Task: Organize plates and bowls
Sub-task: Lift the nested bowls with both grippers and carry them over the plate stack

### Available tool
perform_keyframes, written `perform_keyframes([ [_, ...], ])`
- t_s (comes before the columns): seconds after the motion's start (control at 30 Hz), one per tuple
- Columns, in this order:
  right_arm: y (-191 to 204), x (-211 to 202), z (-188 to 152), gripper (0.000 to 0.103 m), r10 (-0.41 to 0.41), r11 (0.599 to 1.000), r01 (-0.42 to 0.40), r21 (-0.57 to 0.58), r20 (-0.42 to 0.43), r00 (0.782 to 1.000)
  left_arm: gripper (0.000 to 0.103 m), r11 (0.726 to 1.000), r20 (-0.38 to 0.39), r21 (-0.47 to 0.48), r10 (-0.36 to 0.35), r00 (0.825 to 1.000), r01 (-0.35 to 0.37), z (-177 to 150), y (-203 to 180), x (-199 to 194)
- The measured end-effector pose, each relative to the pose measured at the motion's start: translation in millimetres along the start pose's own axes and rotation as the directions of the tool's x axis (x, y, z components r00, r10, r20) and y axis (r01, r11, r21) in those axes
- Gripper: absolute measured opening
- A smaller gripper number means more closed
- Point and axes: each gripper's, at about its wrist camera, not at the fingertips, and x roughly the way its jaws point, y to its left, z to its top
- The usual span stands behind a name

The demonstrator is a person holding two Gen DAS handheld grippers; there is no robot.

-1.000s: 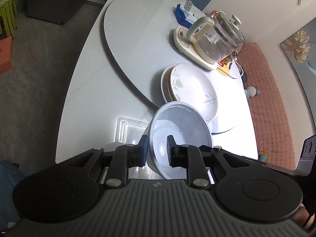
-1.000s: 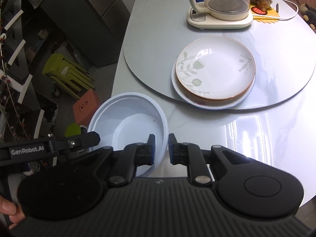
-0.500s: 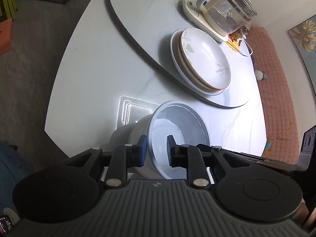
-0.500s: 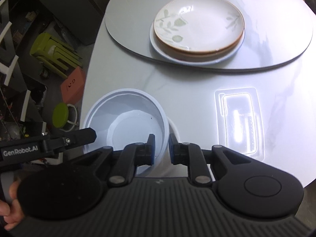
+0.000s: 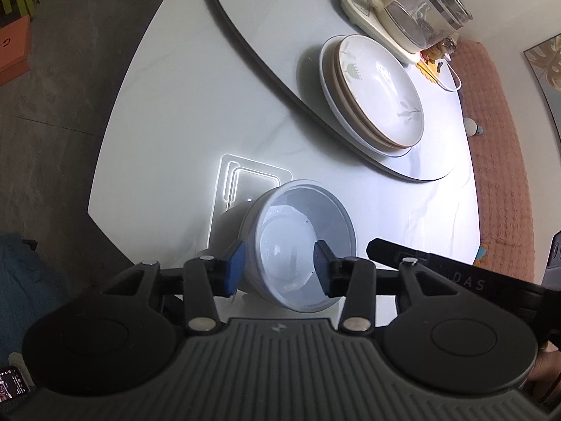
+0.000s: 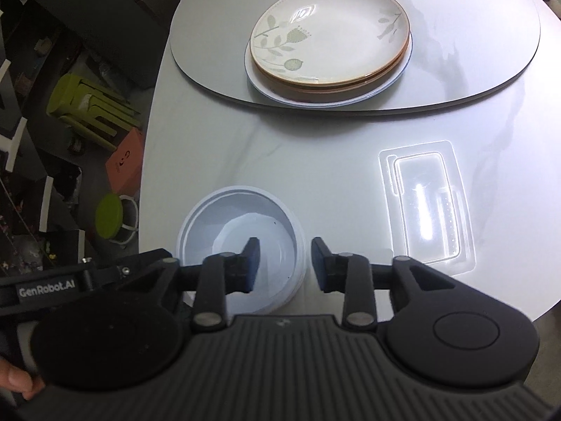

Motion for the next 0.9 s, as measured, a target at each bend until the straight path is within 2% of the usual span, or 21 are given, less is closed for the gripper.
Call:
perform_keyframes([
  [0.37, -10.4, 27.7, -0.3, 0.047, 0.029, 1.000, -0.030, -0.006, -0.061, 0.998, 0.048, 0.998, -0.025, -0.069, -0.003, 1.000, 0.001, -5.7, 14.4, 29.4],
  [0.7, -20.1, 54.9, -5.8, 0.047, 0.075, 0.997, -0.073, 0.037, -0.080, 0.994, 0.047, 0.997, -0.059, -0.078, -0.027, 0.998, 0.022, -9.2, 18.4, 57.8],
  [0.9, -24.5, 62.4, -8.3, 0.043, 0.087, 0.996, -0.084, 0.037, -0.093, 0.992, 0.033, 0.996, -0.056, -0.083, -0.025, 0.998, 0.020, -8.8, 19.1, 66.9],
])
